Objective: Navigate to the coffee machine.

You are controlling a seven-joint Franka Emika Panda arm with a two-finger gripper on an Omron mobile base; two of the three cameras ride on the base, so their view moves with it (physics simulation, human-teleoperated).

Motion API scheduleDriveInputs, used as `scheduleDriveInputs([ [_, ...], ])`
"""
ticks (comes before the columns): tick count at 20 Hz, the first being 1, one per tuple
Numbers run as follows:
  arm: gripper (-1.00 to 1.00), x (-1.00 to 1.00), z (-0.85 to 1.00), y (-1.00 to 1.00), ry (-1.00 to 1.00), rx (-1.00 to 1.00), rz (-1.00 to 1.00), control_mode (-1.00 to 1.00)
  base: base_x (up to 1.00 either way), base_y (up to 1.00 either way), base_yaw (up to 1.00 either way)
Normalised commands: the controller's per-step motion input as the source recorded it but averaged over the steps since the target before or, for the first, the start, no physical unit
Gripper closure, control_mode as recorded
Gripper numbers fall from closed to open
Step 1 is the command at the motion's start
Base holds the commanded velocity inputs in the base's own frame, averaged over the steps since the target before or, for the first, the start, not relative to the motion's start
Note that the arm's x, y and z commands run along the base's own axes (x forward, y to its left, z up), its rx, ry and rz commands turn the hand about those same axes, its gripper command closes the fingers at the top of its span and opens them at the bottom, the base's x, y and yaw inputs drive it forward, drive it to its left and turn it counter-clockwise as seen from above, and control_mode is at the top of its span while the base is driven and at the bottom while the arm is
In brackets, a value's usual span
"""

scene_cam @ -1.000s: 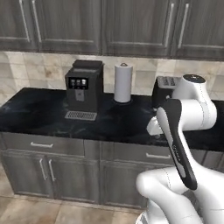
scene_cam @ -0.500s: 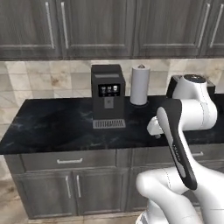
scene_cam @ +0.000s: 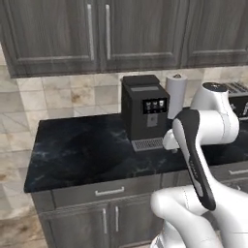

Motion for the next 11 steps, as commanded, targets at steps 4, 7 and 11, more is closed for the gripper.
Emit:
scheduleDriveInputs([
  [4, -1.0, 0.0, 0.0, 0.0, 0.0, 0.0, 0.0, 1.0, 0.57, 0.09, -0.12],
  [7, -1.0, 0.0, 0.0, 0.0, 0.0, 0.0, 0.0, 1.0, 0.6, 0.0, -0.06],
  [11, -1.0, 0.0, 0.0, 0.0, 0.0, 0.0, 0.0, 1.0, 0.49, 0.0, -0.02],
])
